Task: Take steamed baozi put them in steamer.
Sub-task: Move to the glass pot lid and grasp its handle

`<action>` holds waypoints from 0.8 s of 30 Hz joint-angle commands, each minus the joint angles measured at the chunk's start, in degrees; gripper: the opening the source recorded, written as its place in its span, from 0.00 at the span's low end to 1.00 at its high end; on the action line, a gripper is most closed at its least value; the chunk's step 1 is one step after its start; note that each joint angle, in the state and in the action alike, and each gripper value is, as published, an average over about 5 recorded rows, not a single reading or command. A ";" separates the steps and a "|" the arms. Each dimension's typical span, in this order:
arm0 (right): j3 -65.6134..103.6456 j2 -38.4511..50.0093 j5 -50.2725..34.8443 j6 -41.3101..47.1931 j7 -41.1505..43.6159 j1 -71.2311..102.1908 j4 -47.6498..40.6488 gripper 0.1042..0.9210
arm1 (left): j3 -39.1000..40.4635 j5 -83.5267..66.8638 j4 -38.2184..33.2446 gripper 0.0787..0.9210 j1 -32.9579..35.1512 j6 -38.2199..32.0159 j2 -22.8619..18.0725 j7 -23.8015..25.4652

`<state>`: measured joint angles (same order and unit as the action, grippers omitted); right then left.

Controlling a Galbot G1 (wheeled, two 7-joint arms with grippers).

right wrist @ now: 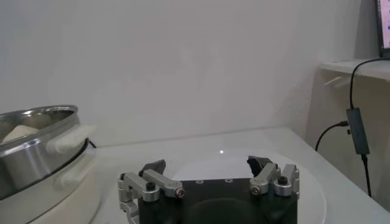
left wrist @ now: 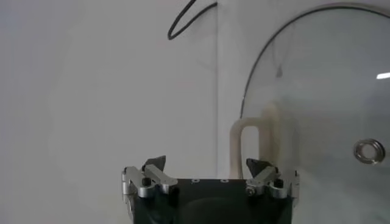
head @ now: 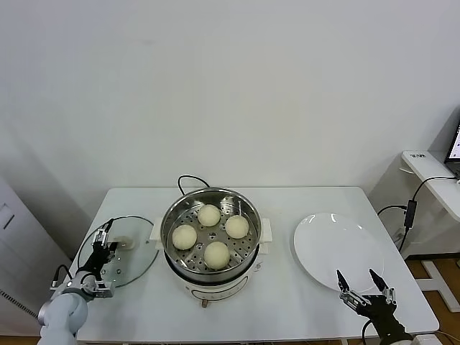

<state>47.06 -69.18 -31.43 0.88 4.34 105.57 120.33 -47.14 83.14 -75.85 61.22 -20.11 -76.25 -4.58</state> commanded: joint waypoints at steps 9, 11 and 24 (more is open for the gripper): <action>0.30 -0.53 -0.07 -0.60 0.58 0.15 -0.30 0.88 | 0.54 -6.59 1.11 0.53 0.49 0.54 0.61 -2.30; 0.29 -0.50 -0.07 -0.69 0.63 0.08 -0.37 0.88 | 1.11 -9.16 -0.56 0.46 1.63 0.95 1.00 -2.20; -0.34 0.67 -0.31 -0.32 0.26 -1.38 -0.19 0.88 | 1.63 -24.86 -15.70 0.07 6.43 8.02 10.45 2.83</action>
<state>46.96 -68.93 -31.57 0.31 4.68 104.70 119.99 -45.42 70.67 -81.29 65.06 -16.65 -72.93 -4.44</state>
